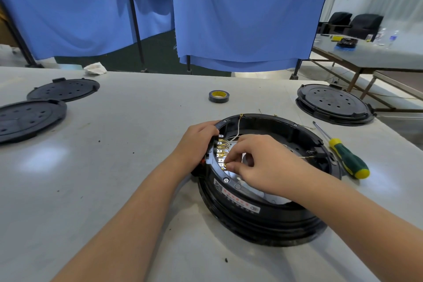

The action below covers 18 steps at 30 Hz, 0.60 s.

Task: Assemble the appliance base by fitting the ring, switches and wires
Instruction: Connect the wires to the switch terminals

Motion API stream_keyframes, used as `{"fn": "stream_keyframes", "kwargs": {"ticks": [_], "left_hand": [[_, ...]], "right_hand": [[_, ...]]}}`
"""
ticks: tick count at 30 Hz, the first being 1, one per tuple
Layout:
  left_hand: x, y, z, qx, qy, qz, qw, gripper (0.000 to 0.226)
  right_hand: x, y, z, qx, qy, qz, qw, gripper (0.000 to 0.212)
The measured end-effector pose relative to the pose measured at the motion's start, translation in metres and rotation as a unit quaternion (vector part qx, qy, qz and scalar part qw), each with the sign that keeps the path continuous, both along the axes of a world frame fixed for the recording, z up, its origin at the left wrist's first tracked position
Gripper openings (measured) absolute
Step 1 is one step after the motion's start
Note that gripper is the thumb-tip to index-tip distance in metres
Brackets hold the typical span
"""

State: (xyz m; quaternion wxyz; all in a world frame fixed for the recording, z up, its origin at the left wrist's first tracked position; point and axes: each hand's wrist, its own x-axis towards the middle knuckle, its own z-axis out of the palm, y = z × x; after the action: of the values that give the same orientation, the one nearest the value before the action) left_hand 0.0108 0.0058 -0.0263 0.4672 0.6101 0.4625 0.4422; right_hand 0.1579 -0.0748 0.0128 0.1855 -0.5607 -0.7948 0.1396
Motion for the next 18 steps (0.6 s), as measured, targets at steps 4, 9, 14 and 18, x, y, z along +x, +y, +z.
{"fn": "stream_keyframes", "kwargs": {"ticks": [4,9,14,18], "left_hand": [[0.0000,-0.0022,0.0012,-0.004,-0.013,-0.008,1.000,0.025],[0.0001,-0.0021,0.0022,0.008,0.006,-0.011,1.000,0.027],[0.0008,-0.0032,0.0036,0.004,0.000,-0.011,1.000,0.028],[0.0011,-0.0040,0.0051,0.008,0.001,-0.009,1.000,0.028]], "right_hand": [[0.0005,-0.0003,0.0001,-0.004,0.012,-0.003,1.000,0.008],[-0.0006,-0.0013,0.0012,-0.002,0.006,0.000,1.000,0.008],[-0.0033,-0.0035,0.0028,0.007,0.001,0.002,1.000,0.009],[-0.0064,-0.0052,0.0049,0.015,-0.009,0.001,1.000,0.010]]}}
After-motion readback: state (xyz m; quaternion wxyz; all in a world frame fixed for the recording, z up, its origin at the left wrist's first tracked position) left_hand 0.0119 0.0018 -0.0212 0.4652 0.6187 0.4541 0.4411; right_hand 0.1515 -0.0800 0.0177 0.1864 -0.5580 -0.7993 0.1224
